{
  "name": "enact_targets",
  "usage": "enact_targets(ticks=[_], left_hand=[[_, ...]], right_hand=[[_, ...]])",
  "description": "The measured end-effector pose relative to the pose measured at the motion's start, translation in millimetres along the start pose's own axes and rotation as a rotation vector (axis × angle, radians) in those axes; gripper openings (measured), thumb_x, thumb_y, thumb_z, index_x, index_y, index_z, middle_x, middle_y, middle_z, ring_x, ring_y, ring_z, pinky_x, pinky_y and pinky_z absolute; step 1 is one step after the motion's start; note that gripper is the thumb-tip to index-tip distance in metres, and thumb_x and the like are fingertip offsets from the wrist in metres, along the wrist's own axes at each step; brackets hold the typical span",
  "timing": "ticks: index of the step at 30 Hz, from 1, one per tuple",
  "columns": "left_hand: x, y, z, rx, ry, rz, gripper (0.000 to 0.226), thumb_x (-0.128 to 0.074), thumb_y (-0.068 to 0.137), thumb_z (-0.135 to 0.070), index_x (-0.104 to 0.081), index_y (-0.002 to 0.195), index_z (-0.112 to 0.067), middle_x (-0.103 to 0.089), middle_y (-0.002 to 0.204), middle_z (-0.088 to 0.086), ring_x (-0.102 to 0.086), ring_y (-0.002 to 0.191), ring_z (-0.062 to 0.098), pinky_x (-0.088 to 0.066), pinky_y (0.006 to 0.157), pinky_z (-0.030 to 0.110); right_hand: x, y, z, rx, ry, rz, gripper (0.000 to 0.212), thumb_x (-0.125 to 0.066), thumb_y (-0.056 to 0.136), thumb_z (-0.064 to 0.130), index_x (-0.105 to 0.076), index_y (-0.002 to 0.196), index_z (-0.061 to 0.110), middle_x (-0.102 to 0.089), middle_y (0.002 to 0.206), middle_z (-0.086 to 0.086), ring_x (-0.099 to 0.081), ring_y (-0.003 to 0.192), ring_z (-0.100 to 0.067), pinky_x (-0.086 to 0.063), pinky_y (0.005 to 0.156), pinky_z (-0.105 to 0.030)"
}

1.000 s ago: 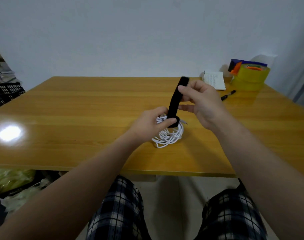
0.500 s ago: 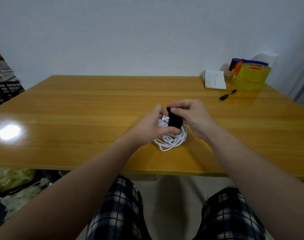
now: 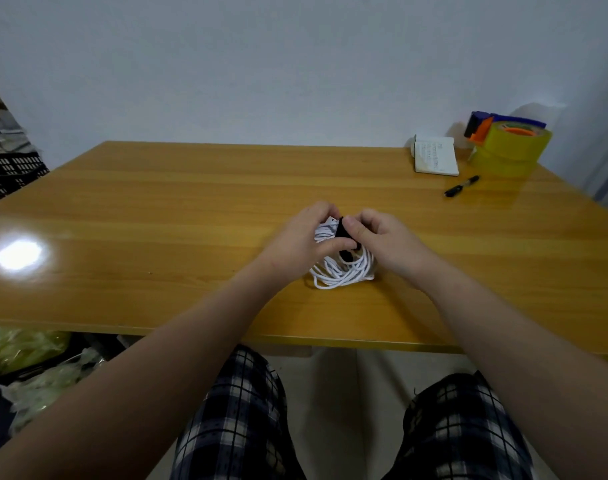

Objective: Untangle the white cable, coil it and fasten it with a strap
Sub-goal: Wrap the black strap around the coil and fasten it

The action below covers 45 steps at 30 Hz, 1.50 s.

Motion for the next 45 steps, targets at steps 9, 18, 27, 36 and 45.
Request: enact_targets(ticks=[9, 18, 27, 36, 45], left_hand=[[-12, -9, -4, -0.267, 0.651, -0.315, 0.029, -0.055, 0.08, -0.039, -0.067, 0.075, -0.013, -0.056, 0.081, 0.006, -0.054, 0.072, 0.027, -0.033, 0.064, 0.032], [-17, 0, -1, 0.139, 0.202, -0.256, 0.028, -0.067, 0.086, -0.028, -0.07, 0.111, -0.017, -0.042, 0.092, -0.004, -0.046, 0.1, 0.022, -0.037, 0.085, 0.03], [-25, -3, 9, 0.361, -0.138, -0.209, 0.017, -0.064, 0.087, -0.02, -0.072, 0.1, -0.012, -0.049, 0.106, 0.008, -0.049, 0.101, 0.018, -0.043, 0.09, 0.022], [-29, -5, 4, 0.456, -0.369, -0.271, 0.012, -0.062, 0.083, -0.017, -0.072, 0.09, -0.022, -0.045, 0.117, 0.01, -0.043, 0.119, 0.028, -0.037, 0.105, 0.044], [-14, -4, 4, 0.213, 0.251, -0.068, 0.019, -0.052, 0.093, -0.015, -0.063, 0.098, 0.0, -0.046, 0.119, 0.019, -0.041, 0.117, 0.035, -0.028, 0.097, 0.03]], right_hand=[[-17, 11, -5, -0.102, 0.233, -0.364, 0.025, -0.054, 0.093, 0.034, -0.065, 0.092, 0.011, -0.067, 0.084, -0.002, -0.064, 0.077, -0.015, -0.05, 0.066, -0.025], [-20, 7, -10, -0.165, 0.487, -0.439, 0.025, -0.059, 0.09, 0.031, -0.064, 0.099, 0.008, -0.068, 0.081, 0.001, -0.065, 0.068, -0.008, -0.051, 0.055, -0.016], [-10, -1, -1, -0.081, 0.202, -0.142, 0.034, -0.066, 0.085, 0.01, -0.053, 0.116, 0.012, -0.067, 0.105, -0.009, -0.065, 0.094, -0.019, -0.053, 0.08, -0.028], [-17, 0, 2, 0.016, -0.025, -0.228, 0.028, -0.061, 0.088, 0.013, -0.054, 0.115, 0.018, -0.058, 0.1, 0.0, -0.055, 0.089, -0.014, -0.043, 0.071, -0.02], [-5, -1, 2, 0.097, -0.57, -0.105, 0.052, -0.062, 0.086, 0.03, -0.044, 0.135, 0.023, -0.063, 0.123, -0.004, -0.056, 0.113, -0.028, -0.039, 0.098, -0.047]])
Point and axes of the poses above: each hand's wrist, its own y-axis towards the middle knuckle, its own x-axis out of the back of the hand, z = x × y, the point moved 2 cm from there along y, towards the middle knuckle
